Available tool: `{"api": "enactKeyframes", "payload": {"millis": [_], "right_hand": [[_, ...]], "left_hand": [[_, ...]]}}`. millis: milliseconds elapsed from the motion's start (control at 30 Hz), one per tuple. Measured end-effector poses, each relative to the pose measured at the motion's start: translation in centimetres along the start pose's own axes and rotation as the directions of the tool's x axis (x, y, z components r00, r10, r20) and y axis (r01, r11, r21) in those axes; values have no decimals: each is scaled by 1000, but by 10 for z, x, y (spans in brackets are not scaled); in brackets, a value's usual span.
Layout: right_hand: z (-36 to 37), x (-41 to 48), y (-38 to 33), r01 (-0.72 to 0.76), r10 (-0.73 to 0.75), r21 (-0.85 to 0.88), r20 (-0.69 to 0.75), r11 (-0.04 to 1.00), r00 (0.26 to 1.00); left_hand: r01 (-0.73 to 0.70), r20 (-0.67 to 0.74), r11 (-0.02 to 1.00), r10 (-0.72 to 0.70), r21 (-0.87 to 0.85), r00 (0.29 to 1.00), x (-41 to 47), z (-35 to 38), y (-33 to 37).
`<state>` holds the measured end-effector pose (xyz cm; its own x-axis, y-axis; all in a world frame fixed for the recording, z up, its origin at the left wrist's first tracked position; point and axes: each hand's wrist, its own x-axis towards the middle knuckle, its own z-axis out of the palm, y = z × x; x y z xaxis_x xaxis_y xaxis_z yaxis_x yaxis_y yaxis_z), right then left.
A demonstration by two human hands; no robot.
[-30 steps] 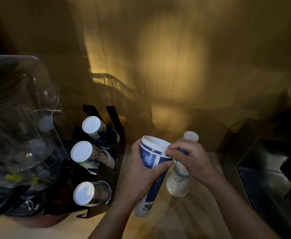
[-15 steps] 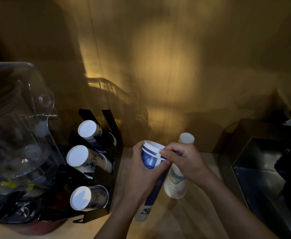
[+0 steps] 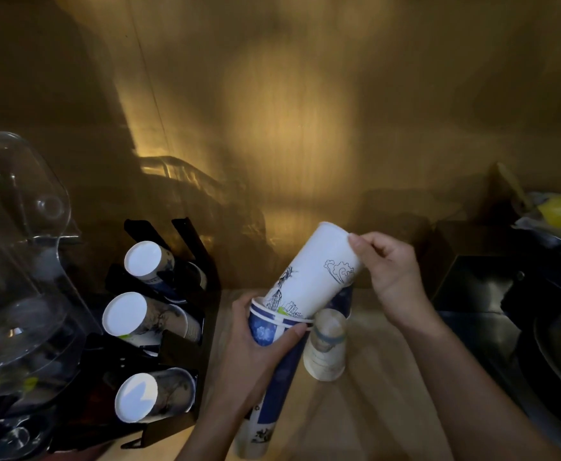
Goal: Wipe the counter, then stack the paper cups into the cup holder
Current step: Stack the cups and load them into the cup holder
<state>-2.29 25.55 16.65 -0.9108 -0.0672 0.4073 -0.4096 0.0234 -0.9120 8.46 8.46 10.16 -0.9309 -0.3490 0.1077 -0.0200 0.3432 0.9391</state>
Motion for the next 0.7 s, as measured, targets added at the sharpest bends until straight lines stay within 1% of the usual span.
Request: {"api": "enactKeyframes", "payload": {"millis": [100,267,300,367,400,467,500,567,633,700], "right_hand": [[-3,-1,10,-21,21,33,-2,999,1000],[-7,-5,18,-123,122,45,10,991,992],[-11,-5,18,-163,162,57,35,985,986],[-18,-7,17,-225,215,42,163,974,963],[-19,-8,16,-218,217,-23,225,976,950],[-19,-10,14,-107,182,-241,319,965,930],[-18,-10,16,-70,183,-315,346,946,920],[-17,-10,16,-63,246,-432,382,899,891],[-16,-11,16,11,280,-593,397,805,874],[-16,-14,18,120,247,-736,370,666,896]], "left_hand": [[-13,-8,1000,13,2,1000,3,1,2],[-58,-47,998,57,-31,997,1,3,3],[-73,-53,997,71,-33,996,1,2,3],[-102,-58,995,100,-25,993,1,1,4],[-112,-57,993,111,-24,992,2,1,5],[-128,-40,992,127,-17,991,3,1,6],[-133,-29,991,133,-7,991,3,3,6],[-134,-15,991,134,4,991,2,5,6],[-131,-4,991,131,-3,991,0,8,5],[-127,-2,991,127,-29,992,-2,10,5]]}}
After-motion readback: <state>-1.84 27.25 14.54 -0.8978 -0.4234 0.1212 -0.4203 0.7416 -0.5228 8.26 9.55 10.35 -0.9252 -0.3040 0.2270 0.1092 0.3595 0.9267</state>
